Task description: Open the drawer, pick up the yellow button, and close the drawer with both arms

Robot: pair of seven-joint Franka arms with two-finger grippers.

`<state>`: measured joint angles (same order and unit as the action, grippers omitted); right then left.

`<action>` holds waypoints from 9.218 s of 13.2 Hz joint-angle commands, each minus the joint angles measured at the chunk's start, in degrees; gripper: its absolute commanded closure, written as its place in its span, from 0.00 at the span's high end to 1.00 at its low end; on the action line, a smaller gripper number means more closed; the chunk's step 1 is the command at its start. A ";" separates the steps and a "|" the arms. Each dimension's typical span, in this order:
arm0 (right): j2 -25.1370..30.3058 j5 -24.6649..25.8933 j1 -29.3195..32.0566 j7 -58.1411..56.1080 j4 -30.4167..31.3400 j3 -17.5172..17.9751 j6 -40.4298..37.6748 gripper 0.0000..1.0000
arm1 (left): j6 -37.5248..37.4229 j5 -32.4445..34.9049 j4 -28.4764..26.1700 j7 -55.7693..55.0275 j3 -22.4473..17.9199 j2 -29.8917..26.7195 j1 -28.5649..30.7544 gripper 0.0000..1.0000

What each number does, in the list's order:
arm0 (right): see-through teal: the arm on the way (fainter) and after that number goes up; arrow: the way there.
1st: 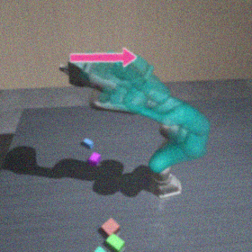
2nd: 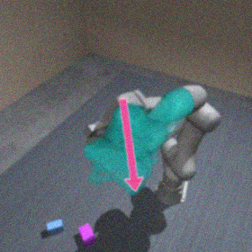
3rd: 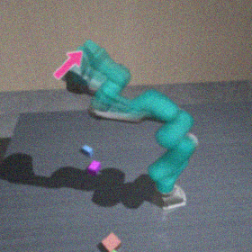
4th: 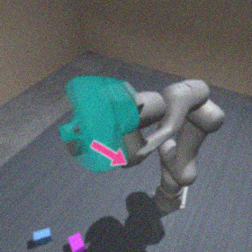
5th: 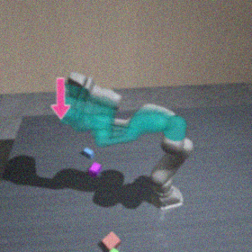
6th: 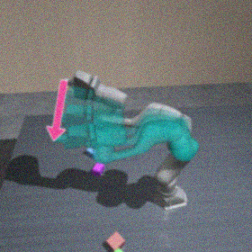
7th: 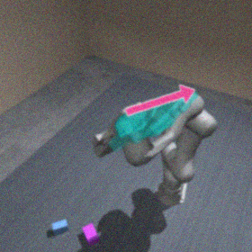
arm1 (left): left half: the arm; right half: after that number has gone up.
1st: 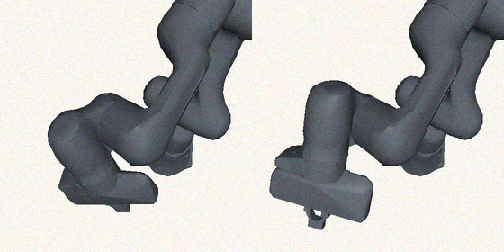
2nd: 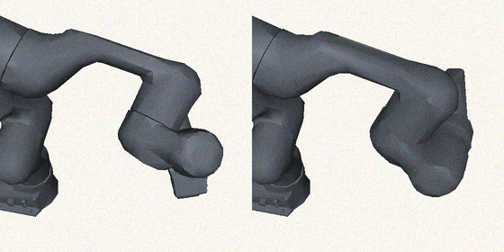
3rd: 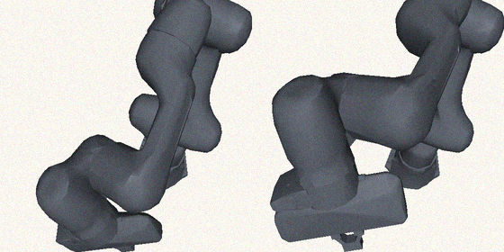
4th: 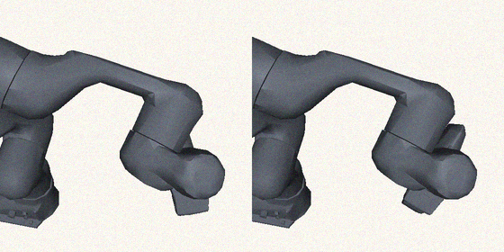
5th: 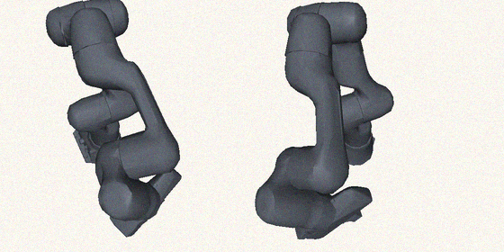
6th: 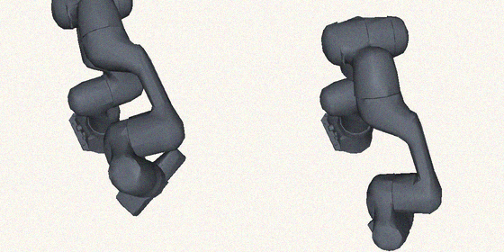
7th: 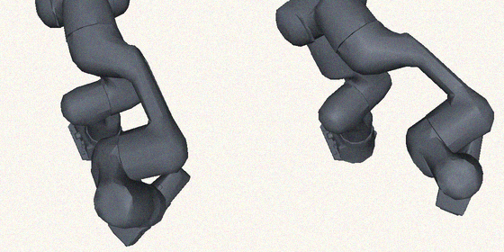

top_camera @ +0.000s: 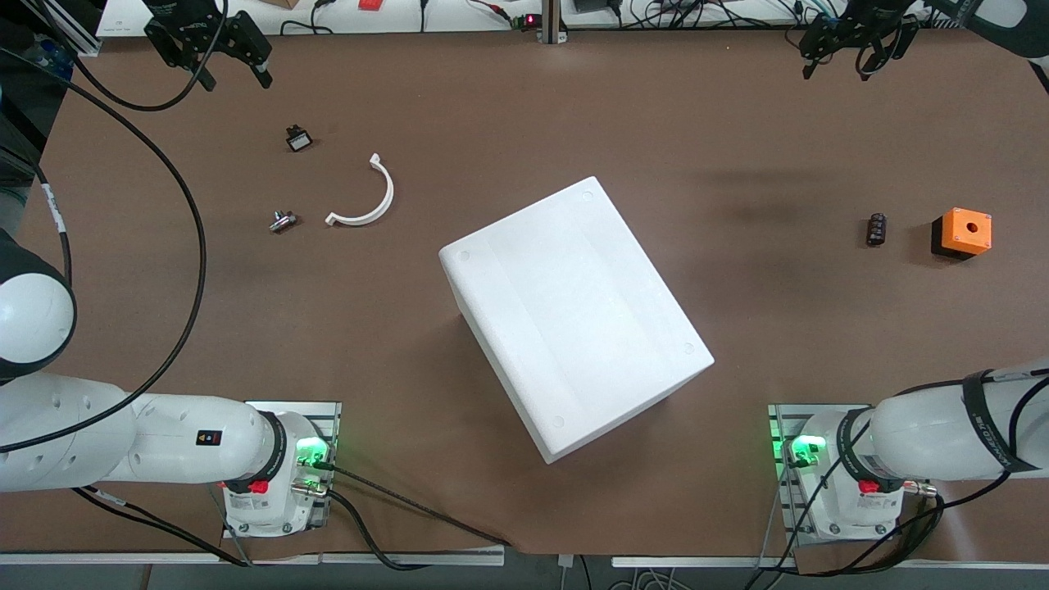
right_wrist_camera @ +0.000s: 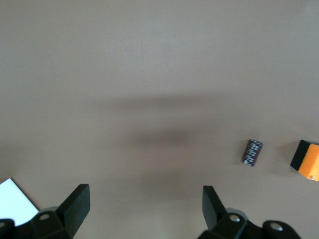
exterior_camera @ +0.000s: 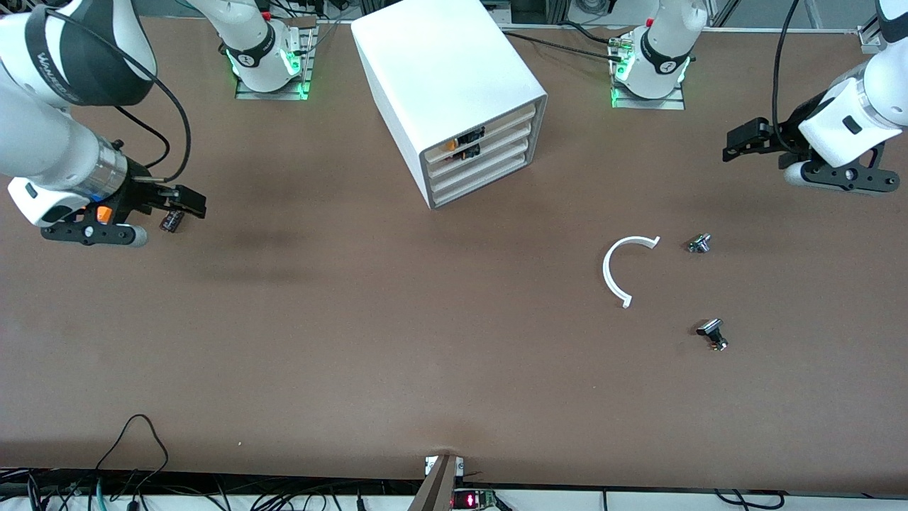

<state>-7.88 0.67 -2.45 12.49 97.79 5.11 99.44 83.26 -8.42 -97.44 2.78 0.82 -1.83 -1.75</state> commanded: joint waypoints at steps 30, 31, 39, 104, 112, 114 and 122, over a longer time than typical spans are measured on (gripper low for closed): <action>-13.65 -1.46 -7.39 16.78 -11.30 -0.27 4.27 1.00 | 13.78 -62.06 -26.83 51.96 17.01 20.63 0.08 0.52; -13.65 -1.03 -7.48 16.86 -11.30 -0.27 4.27 1.00 | 13.69 -62.07 -26.83 53.81 17.63 21.60 0.08 0.51; -13.39 -0.94 -9.58 21.41 -11.56 -0.10 3.92 1.00 | 10.53 -68.39 -30.70 60.42 19.57 23.63 0.96 0.46; -28.95 -8.23 -40.10 80.10 -41.98 -0.27 4.02 0.00 | 0.66 5.52 30.49 -36.49 20.36 31.72 0.61 0.95; -25.34 -8.67 -20.60 32.75 -40.49 -0.71 -13.03 0.00 | 34.04 6.40 0.18 -53.80 21.06 21.18 -3.43 0.88; -23.85 -8.58 -15.06 21.66 -35.85 -1.24 -12.61 0.00 | 37.06 6.75 -3.26 -58.83 21.15 20.73 -6.76 0.88; -17.80 -5.51 -9.59 -9.46 -10.22 -12.65 6.24 0.00 | 37.68 12.38 -6.97 -67.37 24.40 20.64 -10.12 0.92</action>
<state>-31.71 -5.87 -11.62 10.22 74.74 -4.96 97.36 120.48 3.22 -102.38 -62.78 24.04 20.69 -12.07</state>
